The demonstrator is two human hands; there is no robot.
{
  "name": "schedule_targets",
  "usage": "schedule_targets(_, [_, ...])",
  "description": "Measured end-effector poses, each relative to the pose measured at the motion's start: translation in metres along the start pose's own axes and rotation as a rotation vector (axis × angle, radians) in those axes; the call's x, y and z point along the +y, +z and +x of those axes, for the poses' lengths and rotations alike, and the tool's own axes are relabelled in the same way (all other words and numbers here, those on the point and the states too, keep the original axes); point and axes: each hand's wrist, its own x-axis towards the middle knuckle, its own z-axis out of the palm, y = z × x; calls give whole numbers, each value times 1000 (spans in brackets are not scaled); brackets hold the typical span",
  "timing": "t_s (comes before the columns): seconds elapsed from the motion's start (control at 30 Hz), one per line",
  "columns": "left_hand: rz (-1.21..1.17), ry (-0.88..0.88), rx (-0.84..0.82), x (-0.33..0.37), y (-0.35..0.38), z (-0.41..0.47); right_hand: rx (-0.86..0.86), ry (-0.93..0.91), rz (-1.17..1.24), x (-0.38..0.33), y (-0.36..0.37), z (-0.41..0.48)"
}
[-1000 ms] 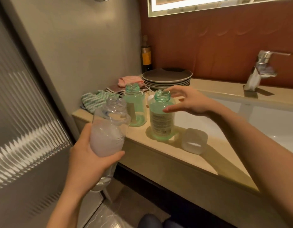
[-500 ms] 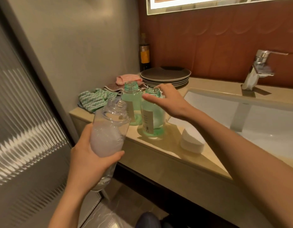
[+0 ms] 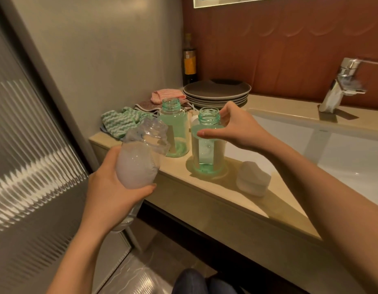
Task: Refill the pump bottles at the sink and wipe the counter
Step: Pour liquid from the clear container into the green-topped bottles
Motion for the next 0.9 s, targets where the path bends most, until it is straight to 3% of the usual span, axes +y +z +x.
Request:
schedule_targets(0.3, [212, 52, -14, 26, 3, 31, -165, -107, 57, 8, -5, -10])
schedule_targets(0.9, [576, 139, -56, 56, 16, 63, -173, -125, 8, 4, -17, -8])
